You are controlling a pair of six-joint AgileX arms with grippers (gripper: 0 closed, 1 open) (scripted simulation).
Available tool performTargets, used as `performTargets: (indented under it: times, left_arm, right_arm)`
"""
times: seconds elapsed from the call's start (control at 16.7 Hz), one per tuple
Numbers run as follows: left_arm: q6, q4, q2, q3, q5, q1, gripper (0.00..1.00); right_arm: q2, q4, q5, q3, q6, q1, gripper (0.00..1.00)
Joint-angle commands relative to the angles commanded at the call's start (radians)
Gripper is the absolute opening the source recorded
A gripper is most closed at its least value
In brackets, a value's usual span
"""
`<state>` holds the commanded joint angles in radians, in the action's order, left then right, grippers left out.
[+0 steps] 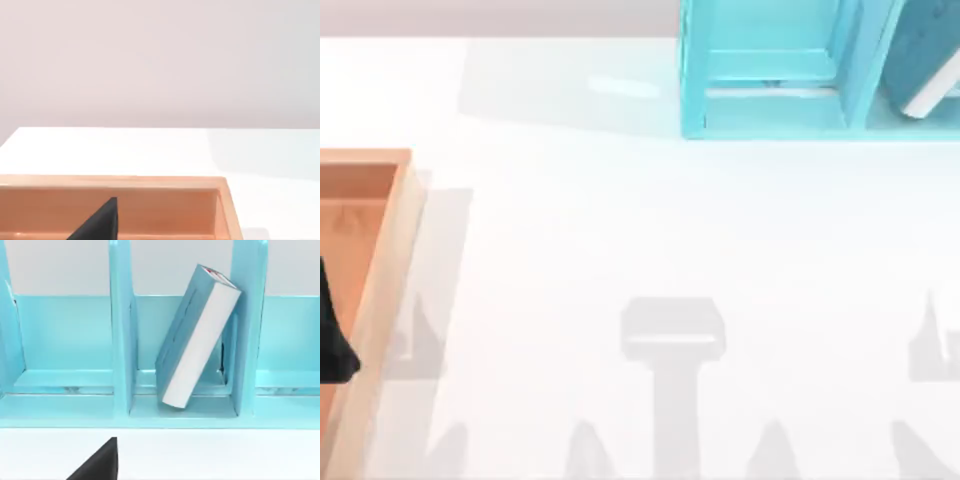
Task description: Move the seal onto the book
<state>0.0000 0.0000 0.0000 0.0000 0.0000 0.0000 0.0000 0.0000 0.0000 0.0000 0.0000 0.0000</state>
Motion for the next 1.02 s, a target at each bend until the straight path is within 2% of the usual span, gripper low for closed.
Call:
performTargets:
  times: [0.24, 0.48, 0.72, 1.02]
  left_arm:
    - [0.000, 0.000, 0.000, 0.000, 0.000, 0.000, 1.00]
    - [0.000, 0.000, 0.000, 0.000, 0.000, 0.000, 1.00]
    - [0.000, 0.000, 0.000, 0.000, 0.000, 0.000, 1.00]
    - [0.000, 0.000, 0.000, 0.000, 0.000, 0.000, 1.00]
  right_arm:
    - [0.031, 0.026, -0.001, 0.018, 0.008, -0.004, 1.00]
    - [0.221, 0.163, -0.011, 0.108, 0.050, -0.020, 1.00]
    - [0.574, 0.367, -0.035, 0.240, 0.115, -0.037, 1.00]
    - [1.141, 0.656, -0.071, 0.425, 0.208, -0.060, 1.00]
